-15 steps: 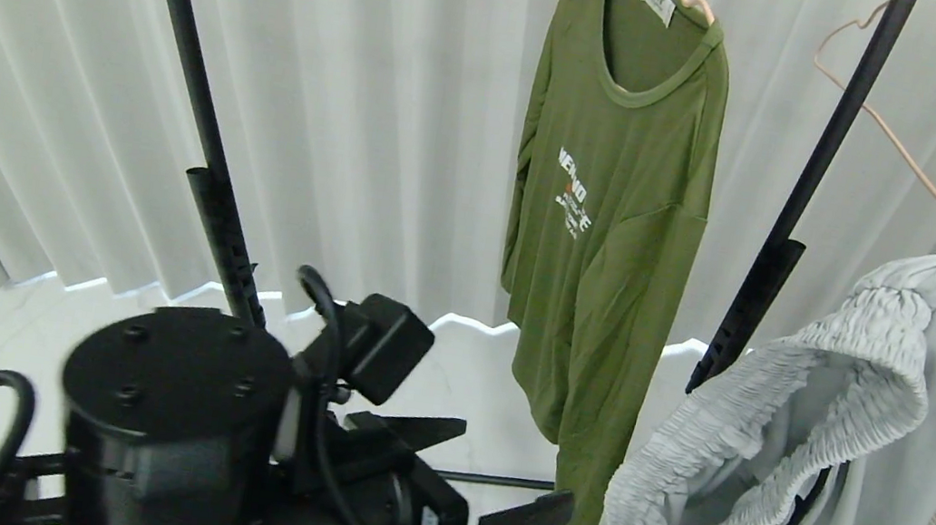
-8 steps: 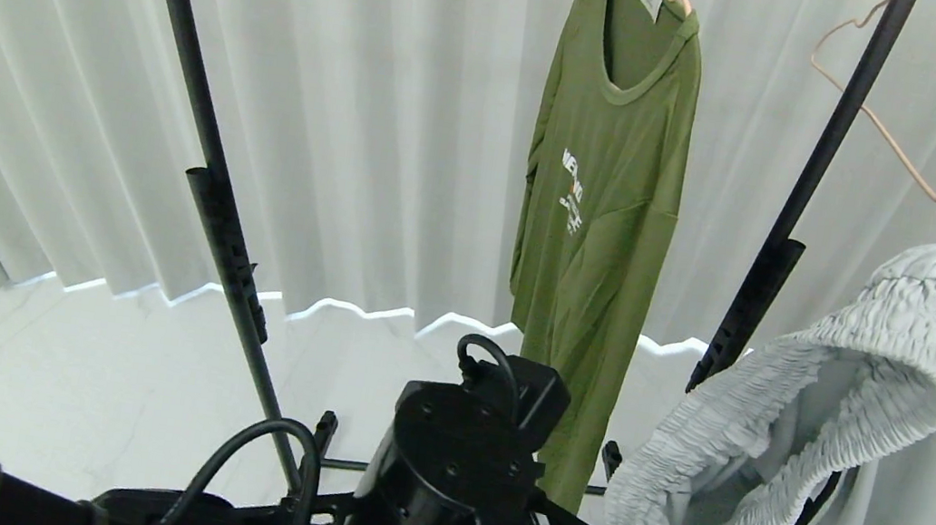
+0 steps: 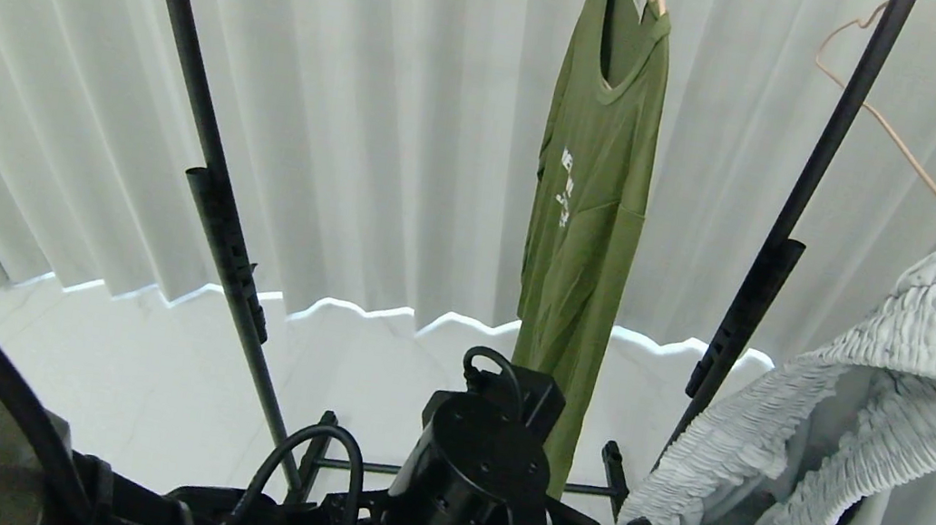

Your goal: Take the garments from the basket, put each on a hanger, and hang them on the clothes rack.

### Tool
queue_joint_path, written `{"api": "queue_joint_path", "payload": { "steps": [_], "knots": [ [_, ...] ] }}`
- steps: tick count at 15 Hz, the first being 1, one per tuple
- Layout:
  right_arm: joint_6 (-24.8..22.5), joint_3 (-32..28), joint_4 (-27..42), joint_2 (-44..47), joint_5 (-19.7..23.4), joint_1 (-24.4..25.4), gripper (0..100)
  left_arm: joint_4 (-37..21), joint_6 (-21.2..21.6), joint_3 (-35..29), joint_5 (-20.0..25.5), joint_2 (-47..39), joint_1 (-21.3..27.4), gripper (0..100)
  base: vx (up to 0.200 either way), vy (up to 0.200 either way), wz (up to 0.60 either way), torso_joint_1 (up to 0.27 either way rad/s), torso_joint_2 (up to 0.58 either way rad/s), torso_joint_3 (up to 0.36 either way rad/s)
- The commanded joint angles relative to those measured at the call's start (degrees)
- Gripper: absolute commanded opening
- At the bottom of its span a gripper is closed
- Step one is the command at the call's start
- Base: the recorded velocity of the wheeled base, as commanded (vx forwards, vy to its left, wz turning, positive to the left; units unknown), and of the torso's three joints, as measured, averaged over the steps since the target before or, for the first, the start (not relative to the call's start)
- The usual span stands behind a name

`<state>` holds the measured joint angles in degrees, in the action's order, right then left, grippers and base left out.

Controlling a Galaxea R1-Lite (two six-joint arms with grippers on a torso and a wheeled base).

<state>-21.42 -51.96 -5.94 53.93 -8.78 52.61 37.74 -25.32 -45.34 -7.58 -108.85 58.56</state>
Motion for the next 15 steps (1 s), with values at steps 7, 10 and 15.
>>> {"api": "queue_joint_path", "payload": {
  "steps": [7,10,15],
  "knots": [
    [1.82,-0.16,2.07,-1.02,0.08,1.88,0,2.42,-0.26,-1.07,-0.15,-3.03,1.11,100,0.0,0.0,0.0,0.0,0.0,0.0],
    [2.0,-1.39,2.33,-0.49,0.08,2.67,0,2.51,-0.26,-0.89,-0.15,-3.74,1.64,100,0.0,0.0,0.0,0.0,0.0,0.0],
    [2.0,-1.92,2.42,-0.41,-0.01,2.84,0,2.51,-0.26,0.16,-0.5,-4.79,1.64,0,0.0,0.0,0.0,0.0,0.0,0.0]
  ]
}}
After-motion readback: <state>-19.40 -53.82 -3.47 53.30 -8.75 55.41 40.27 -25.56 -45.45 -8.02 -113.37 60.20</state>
